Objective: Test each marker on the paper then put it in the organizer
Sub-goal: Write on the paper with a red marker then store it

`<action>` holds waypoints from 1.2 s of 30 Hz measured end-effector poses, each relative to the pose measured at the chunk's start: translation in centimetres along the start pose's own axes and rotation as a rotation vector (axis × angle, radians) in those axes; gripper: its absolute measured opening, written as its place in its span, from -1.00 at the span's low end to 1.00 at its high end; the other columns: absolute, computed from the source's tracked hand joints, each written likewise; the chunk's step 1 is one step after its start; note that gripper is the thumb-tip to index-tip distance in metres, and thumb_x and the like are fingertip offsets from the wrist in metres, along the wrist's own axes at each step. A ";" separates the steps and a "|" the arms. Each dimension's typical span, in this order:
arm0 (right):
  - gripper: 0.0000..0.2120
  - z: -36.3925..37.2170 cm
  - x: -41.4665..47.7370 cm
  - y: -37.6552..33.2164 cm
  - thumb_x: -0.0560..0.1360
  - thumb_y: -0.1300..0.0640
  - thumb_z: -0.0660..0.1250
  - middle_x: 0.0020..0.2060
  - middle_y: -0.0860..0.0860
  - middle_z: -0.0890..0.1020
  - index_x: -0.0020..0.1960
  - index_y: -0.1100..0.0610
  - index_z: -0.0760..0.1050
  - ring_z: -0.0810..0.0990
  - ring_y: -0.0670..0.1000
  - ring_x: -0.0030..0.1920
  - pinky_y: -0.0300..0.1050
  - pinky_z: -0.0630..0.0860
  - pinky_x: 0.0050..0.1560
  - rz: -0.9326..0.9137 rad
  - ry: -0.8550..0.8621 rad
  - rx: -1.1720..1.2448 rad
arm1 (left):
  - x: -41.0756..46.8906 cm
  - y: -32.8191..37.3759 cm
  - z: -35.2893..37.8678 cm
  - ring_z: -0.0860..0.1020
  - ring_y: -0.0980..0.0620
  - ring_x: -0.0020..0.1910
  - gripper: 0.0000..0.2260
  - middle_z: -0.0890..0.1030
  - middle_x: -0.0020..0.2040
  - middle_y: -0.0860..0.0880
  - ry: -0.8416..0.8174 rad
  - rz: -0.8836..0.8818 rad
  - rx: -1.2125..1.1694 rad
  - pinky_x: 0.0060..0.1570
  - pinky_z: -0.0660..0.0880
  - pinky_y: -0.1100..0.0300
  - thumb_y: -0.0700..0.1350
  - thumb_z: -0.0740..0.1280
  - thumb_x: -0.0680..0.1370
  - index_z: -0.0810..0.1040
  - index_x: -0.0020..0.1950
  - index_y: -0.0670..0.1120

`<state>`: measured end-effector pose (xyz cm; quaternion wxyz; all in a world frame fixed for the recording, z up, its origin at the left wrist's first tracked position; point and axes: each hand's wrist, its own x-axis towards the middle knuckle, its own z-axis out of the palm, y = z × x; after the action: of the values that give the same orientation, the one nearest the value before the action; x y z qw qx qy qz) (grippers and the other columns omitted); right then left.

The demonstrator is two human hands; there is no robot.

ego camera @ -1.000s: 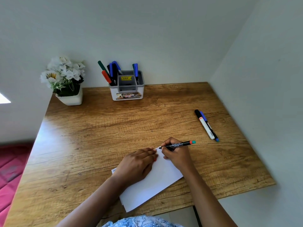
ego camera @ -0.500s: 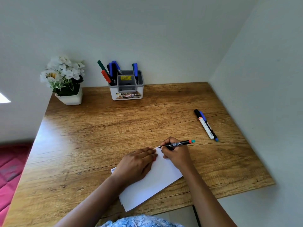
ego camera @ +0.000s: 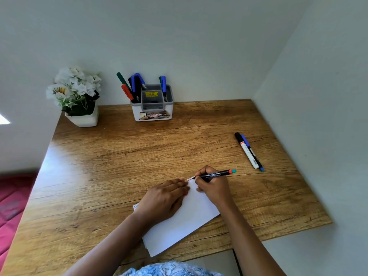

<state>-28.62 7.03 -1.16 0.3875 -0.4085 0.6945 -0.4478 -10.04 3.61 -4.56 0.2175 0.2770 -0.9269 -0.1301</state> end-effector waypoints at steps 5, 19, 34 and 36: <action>-0.94 -0.1 0.0 0.0 0.42 0.36 0.37 -0.33 0.03 0.60 -0.19 0.24 0.55 0.60 -0.12 -0.32 -0.27 0.59 -0.34 -0.001 -0.003 0.009 | 0.0 0.1 -0.1 0.55 0.08 0.21 -0.69 0.61 0.19 0.04 0.002 0.000 0.000 0.06 0.53 0.22 -0.01 0.18 0.57 0.61 0.20 -0.03; -0.96 0.0 0.0 0.1 0.42 0.37 0.36 -0.34 0.05 0.58 -0.18 0.28 0.53 0.58 -0.09 -0.31 -0.26 0.59 -0.35 -0.007 0.011 0.007 | 0.0 0.1 0.0 0.54 0.09 0.22 -0.70 0.61 0.19 0.05 0.006 -0.011 -0.007 0.04 0.55 0.22 -0.01 0.19 0.57 0.61 0.20 -0.02; -0.93 0.0 0.0 0.2 0.43 0.36 0.36 -0.34 0.02 0.59 -0.20 0.24 0.52 0.59 -0.17 -0.36 -0.27 0.58 -0.37 0.003 0.031 0.015 | 0.0 0.1 0.0 0.54 0.10 0.21 -0.70 0.61 0.19 0.06 0.009 -0.013 -0.005 0.04 0.54 0.22 0.00 0.18 0.57 0.61 0.19 -0.01; -0.92 -0.2 0.0 0.2 0.44 0.37 0.35 -0.34 0.04 0.58 -0.21 0.25 0.52 0.58 -0.15 -0.38 -0.28 0.56 -0.39 0.010 0.038 0.052 | -0.1 0.1 0.0 0.54 0.10 0.21 -0.71 0.61 0.19 0.06 0.010 -0.013 -0.003 0.05 0.54 0.22 0.00 0.19 0.57 0.61 0.19 -0.01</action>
<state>-28.88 7.10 -1.29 0.3872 -0.3863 0.6918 -0.4714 -10.03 3.70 -4.54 0.2216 0.2835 -0.9237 -0.1314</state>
